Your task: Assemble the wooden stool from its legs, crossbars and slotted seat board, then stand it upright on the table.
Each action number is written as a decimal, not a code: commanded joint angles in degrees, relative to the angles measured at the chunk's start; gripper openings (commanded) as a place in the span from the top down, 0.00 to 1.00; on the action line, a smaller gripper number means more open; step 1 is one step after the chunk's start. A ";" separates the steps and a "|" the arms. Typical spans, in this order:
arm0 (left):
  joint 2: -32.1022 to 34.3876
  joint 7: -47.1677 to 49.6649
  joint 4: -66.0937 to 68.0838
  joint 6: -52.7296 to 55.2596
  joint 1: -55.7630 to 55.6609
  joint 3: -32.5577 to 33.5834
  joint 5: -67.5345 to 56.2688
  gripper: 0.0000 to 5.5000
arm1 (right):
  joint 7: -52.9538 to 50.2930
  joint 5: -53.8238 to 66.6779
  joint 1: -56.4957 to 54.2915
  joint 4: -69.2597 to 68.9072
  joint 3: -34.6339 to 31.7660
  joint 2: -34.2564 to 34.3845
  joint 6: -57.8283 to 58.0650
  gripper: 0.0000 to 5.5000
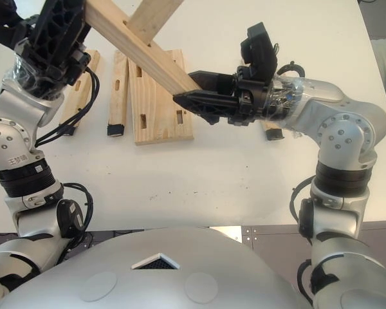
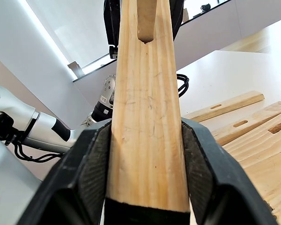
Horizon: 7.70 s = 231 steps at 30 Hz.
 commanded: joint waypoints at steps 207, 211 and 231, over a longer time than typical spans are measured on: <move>15.18 8.45 27.15 -24.06 8.27 -3.39 60.05 0.64 | -28.08 -32.52 -3.19 26.55 -5.04 10.63 -22.82 0.38; 15.11 10.36 25.92 -27.14 0.43 0.11 57.92 0.64 | -29.43 -29.88 -9.83 32.07 -10.24 9.98 -22.81 0.38; 9.26 -1.61 1.20 1.83 -25.73 -3.49 18.18 0.64 | -1.42 6.93 -44.89 45.42 -21.61 3.01 11.15 0.21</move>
